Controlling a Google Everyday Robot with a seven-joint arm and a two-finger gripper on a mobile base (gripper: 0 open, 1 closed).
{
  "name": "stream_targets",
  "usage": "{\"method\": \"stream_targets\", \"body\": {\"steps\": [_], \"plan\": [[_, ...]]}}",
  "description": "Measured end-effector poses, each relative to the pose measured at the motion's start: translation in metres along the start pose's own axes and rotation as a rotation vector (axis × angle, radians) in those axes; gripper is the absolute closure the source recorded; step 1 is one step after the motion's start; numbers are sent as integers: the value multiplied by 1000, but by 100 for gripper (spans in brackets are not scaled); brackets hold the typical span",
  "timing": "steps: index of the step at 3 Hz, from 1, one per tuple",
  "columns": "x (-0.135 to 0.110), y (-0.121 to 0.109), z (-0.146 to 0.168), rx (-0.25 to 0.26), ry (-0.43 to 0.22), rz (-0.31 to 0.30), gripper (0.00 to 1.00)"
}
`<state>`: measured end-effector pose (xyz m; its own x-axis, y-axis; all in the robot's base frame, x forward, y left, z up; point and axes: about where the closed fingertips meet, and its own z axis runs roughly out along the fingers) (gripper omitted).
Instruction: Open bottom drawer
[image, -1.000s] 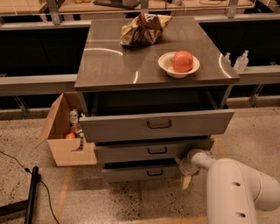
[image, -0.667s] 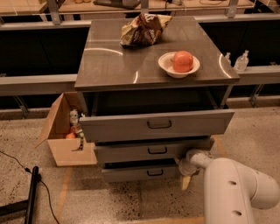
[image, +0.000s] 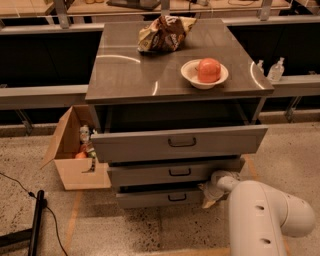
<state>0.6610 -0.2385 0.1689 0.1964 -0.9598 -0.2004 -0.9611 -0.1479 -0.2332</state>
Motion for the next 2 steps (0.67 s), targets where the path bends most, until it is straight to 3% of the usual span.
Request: {"method": "stream_targets", "body": {"steps": [1,2], "plan": [[1,3,-4,-8,5,-3,72],[0,8,-12,-25,8,-9,95]]}}
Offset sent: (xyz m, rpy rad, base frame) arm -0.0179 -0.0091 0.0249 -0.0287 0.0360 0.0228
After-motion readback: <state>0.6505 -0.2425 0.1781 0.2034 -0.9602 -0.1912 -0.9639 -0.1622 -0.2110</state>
